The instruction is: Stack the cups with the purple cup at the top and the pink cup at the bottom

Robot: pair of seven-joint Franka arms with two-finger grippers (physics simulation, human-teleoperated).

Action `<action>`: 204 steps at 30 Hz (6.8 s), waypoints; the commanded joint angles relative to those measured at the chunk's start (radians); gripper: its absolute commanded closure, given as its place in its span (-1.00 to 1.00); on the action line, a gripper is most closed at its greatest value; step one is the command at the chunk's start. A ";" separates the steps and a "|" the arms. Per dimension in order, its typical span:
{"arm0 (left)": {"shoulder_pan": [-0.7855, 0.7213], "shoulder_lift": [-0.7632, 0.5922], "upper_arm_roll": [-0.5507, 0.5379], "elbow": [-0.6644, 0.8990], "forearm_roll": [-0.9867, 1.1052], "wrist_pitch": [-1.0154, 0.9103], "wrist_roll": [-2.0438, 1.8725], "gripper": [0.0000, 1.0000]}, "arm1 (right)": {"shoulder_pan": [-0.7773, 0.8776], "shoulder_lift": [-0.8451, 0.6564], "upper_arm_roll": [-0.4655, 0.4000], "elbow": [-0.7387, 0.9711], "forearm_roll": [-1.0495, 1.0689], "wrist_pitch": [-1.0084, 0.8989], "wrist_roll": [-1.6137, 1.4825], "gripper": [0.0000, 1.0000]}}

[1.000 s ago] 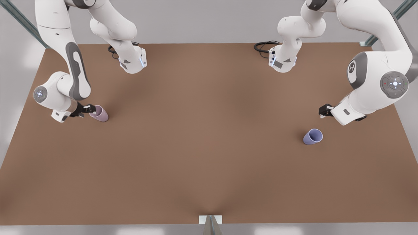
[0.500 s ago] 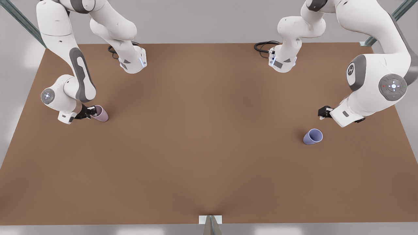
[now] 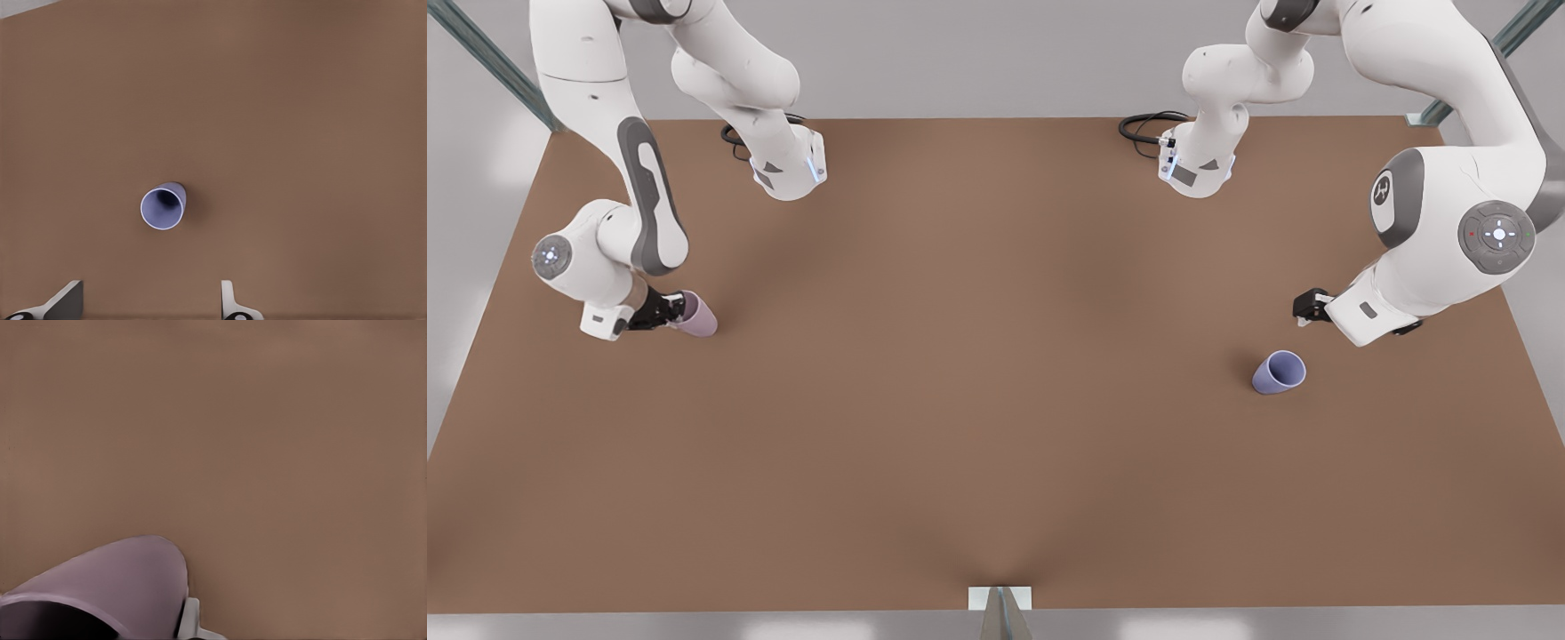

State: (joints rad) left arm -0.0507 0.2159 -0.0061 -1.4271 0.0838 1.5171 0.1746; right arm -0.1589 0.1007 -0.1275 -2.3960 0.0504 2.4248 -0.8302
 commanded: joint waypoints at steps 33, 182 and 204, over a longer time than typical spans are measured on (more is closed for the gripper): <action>0.002 0.010 0.000 0.000 0.001 0.005 0.000 -1.00 | 0.863 0.864 0.138 1.368 0.062 -0.391 1.651 0.57; -0.390 0.505 -0.195 0.120 -0.271 0.434 -1.255 0.27 | 0.091 0.125 0.124 1.100 -0.066 -0.951 0.757 -1.00; -0.405 0.493 -0.195 0.119 -0.269 0.364 -1.264 0.28 | 0.090 0.125 0.123 1.101 -0.067 -0.951 0.757 -1.00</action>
State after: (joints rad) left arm -0.4542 0.7105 -0.2007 -1.3100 -0.1860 1.9094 -1.0721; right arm -0.0692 0.2267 -0.0033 -1.2952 -0.0162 1.4746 -0.0734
